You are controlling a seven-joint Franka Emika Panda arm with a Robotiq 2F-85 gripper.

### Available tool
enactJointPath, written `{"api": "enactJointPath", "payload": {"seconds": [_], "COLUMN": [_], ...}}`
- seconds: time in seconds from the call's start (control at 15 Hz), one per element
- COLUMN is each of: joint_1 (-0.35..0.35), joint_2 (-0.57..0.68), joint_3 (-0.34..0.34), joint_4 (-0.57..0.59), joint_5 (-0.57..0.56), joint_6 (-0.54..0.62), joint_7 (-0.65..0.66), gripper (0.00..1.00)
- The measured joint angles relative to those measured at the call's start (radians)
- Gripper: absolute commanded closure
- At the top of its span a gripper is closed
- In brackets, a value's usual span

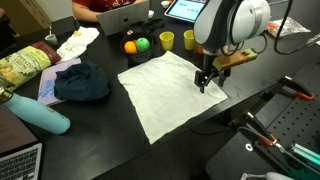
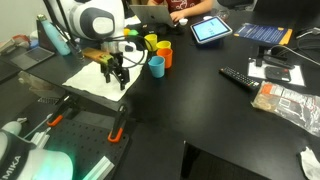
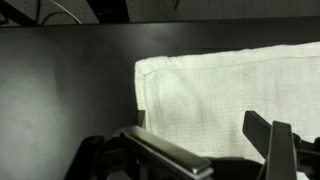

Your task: Fold the white towel diagonally in half three times, pick up the white towel and put it in the black bowl

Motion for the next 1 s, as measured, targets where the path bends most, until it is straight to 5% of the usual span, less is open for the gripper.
{"api": "enactJointPath", "payload": {"seconds": [0.07,0.13,0.8,1.0], "joint_1": [0.004,0.005,-0.005,-0.003], "joint_2": [0.015,0.026,0.058,0.058], "joint_3": [-0.016,-0.026,-0.014,-0.027], "joint_4": [0.004,0.009,0.047,0.047], "joint_5": [-0.037,-0.062,-0.085,-0.087], "joint_6": [0.010,0.018,0.067,0.069], "joint_7": [0.046,0.078,0.198,0.225], "gripper": [0.00,0.25,0.95,0.99]}}
